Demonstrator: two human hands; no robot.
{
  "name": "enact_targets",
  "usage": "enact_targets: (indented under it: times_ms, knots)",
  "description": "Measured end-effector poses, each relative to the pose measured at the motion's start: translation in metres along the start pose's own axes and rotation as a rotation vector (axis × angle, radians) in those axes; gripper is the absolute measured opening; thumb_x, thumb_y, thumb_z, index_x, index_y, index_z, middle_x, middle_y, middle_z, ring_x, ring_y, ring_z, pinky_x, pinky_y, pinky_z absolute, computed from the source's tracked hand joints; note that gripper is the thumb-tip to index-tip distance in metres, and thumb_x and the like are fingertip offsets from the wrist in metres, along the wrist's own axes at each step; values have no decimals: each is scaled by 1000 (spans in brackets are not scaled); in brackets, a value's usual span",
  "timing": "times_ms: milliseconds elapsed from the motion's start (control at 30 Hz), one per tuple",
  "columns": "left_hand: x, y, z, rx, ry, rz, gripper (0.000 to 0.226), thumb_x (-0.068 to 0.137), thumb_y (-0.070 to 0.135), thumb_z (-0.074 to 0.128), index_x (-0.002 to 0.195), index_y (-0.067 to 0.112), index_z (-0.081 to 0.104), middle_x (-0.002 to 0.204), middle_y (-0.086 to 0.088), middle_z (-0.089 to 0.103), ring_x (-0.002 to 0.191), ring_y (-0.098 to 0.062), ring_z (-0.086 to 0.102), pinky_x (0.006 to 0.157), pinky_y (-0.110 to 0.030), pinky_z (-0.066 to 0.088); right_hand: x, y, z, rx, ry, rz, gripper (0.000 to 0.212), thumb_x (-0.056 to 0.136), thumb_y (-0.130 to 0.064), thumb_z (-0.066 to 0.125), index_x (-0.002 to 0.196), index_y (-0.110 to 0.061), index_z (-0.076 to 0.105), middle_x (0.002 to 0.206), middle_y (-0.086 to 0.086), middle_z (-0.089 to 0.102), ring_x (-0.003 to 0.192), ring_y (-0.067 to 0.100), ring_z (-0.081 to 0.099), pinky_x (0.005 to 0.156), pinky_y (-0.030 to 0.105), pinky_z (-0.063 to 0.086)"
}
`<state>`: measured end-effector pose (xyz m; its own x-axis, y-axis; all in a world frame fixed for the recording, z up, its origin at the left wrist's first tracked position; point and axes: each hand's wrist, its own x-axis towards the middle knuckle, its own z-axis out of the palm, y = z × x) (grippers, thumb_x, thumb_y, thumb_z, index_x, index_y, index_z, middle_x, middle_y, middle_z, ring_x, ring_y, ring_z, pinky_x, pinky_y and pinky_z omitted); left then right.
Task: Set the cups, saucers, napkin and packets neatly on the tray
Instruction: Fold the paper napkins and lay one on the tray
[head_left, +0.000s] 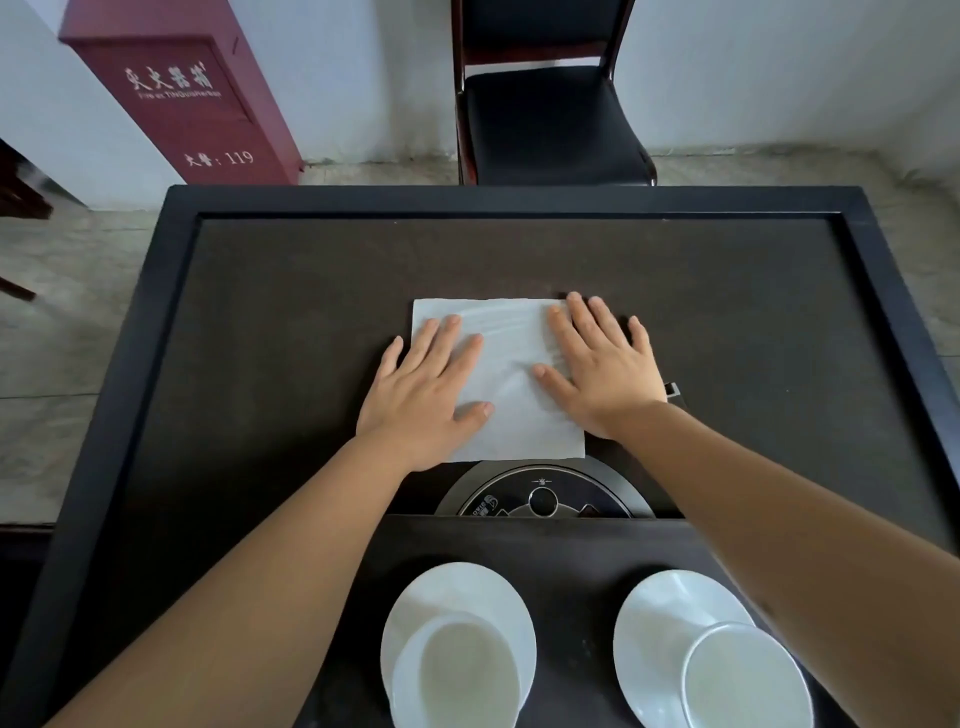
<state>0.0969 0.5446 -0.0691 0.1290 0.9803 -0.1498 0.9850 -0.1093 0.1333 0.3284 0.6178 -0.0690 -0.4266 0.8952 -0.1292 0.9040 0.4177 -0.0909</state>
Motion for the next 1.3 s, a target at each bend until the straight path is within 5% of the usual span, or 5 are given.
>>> enact_targets:
  times_ms: [267, 500, 667, 867, 1300]
  knots:
    - [10, -13, -24, -537, 48, -88, 82, 79, 67, 34, 153, 36, 18, 156, 3, 13, 138, -19, 16, 112, -44, 11, 7, 5, -5, 210, 145, 107, 77, 87, -73, 31, 148, -25, 34, 157, -4, 33, 144, 21, 25, 115, 47, 18]
    - [54, -19, -27, -402, 143, -427, 46, 91, 41, 58, 134, 24, 50, 136, -5, 45, 123, -29, 41, 95, -40, 32, 33, 1, -11, 260, 185, 268, 59, 84, -64, 47, 137, -37, 50, 134, -8, 48, 127, 24, 36, 100, 47, 29]
    - [55, -18, -38, -516, 211, -423, 6, 91, 20, 58, 86, 23, 61, 106, 0, 57, 102, -23, 50, 91, -44, 42, 37, -1, -16, 333, 170, 299, 31, 83, -60, 55, 109, -45, 63, 125, -12, 51, 123, 22, 37, 94, 43, 26]
    - [50, -26, -51, -759, 132, -381, 5, 92, 24, 57, 88, 22, 60, 94, 5, 62, 87, -14, 57, 67, -28, 45, 50, -1, -36, 538, -5, 352, 15, 81, -46, 67, 70, -46, 56, 111, -24, 51, 122, 14, 35, 88, 40, 20]
    - [2, -26, -62, -770, 11, -216, 12, 92, 27, 62, 84, 35, 60, 94, 16, 62, 92, -6, 58, 71, -23, 43, 0, 17, -62, 1264, -173, 266, 18, 79, -1, 76, 76, -15, 64, 99, 3, 68, 90, 16, 62, 90, 34, 46]
